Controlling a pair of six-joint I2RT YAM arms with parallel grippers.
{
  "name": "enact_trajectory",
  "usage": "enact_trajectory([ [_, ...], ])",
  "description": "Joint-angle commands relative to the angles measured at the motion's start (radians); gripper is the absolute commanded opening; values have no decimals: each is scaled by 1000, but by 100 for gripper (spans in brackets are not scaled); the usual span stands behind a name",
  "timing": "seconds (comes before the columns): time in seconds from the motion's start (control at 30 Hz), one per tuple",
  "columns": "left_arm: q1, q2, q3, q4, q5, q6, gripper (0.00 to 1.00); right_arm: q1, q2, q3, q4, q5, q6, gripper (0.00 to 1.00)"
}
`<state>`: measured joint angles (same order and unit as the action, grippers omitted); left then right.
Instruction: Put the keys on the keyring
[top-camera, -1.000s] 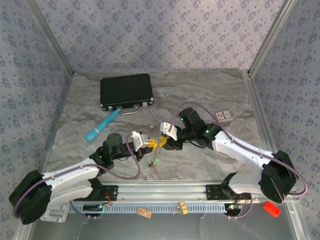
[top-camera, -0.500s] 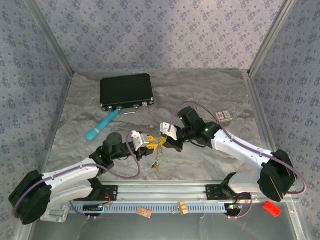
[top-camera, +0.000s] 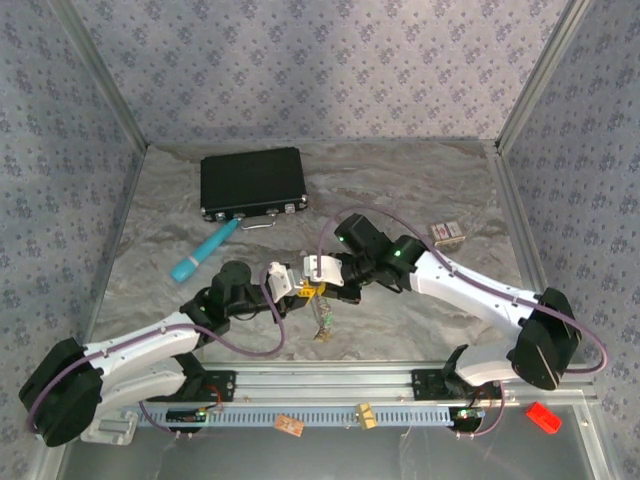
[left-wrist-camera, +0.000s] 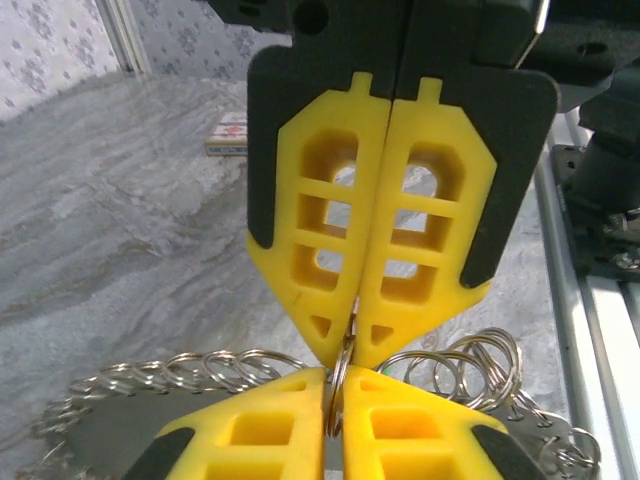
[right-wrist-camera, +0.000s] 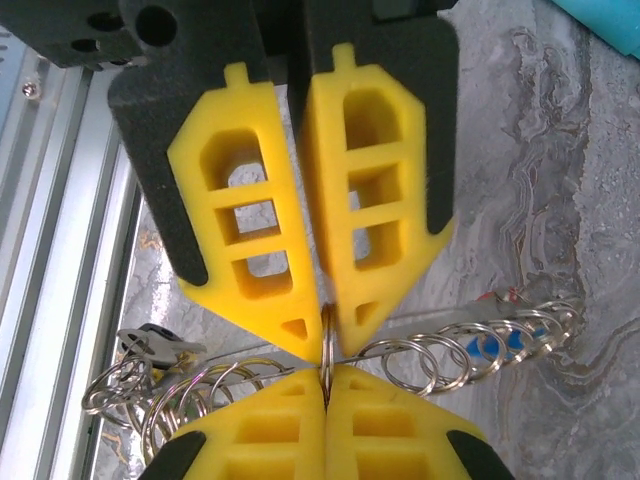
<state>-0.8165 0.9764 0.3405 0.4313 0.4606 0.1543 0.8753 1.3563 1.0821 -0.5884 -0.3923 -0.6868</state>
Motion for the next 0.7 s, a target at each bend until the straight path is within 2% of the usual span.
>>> enact_trajectory([
  [0.0,0,2,41,2,34,22,2,17,8,49,-43,14,-27,0],
  [0.07,0,-4,40,4,44,22,0,7,-4,37,-23,-1,-10,0],
  [0.17,0,-20,18,49,49,15,0,-35,-51,-28,52,-65,41,19],
  [0.2,0,-27,5,76,49,11,0,-56,-67,-50,73,-92,60,22],
  [0.33,-3,-52,-30,147,42,8,0,-95,-103,-105,115,-156,107,24],
  [0.67,-3,-81,-40,146,35,14,0,-102,-89,-114,135,-194,129,25],
])
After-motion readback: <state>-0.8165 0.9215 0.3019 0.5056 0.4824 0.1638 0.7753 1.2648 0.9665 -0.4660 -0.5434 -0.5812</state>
